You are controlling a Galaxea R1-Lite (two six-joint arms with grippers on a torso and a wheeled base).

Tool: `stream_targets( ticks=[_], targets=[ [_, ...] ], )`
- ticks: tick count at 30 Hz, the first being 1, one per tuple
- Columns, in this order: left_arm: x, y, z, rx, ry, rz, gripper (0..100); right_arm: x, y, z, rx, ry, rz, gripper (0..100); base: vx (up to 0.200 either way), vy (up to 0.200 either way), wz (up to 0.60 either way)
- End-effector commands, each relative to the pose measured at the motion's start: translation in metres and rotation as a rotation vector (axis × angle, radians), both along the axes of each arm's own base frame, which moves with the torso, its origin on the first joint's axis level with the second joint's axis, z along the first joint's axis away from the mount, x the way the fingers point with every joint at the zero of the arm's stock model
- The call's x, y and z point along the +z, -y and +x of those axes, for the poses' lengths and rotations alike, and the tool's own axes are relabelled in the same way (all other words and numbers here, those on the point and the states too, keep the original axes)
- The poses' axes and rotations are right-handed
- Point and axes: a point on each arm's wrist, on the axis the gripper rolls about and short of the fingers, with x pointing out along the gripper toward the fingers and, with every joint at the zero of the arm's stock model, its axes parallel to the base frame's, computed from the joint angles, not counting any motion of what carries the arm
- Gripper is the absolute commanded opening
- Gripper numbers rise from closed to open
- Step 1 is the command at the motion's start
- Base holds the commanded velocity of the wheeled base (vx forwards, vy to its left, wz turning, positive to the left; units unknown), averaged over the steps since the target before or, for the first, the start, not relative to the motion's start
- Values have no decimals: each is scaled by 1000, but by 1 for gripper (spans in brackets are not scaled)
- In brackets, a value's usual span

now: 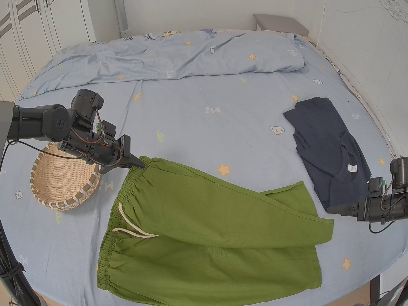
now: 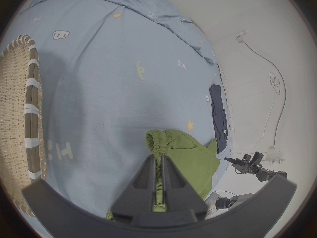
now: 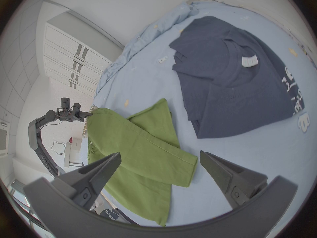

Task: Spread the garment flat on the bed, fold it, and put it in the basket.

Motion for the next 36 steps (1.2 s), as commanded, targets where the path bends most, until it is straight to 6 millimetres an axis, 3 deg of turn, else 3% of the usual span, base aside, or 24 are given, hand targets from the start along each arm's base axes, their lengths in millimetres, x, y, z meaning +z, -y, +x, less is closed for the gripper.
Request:
stream_targets(
  ticks=[1, 31, 32, 36],
  targets=[
    [-1, 1, 0, -2, -5, 1, 0, -29, 2, 5, -2, -118, 18, 100, 0, 0, 0],
    [-2, 3, 0, -8, -7, 2, 0, -48, -5, 17, 29, -121, 21, 100, 0, 0, 0],
    [-2, 3, 0, -8, -7, 2, 0, -47, -5, 17, 29, -120, 21, 0, 0, 0, 0],
    [-1, 2, 0, -8, -1, 1, 0, -47, -5, 17, 29, -120, 22, 0, 0, 0, 0]
  ],
)
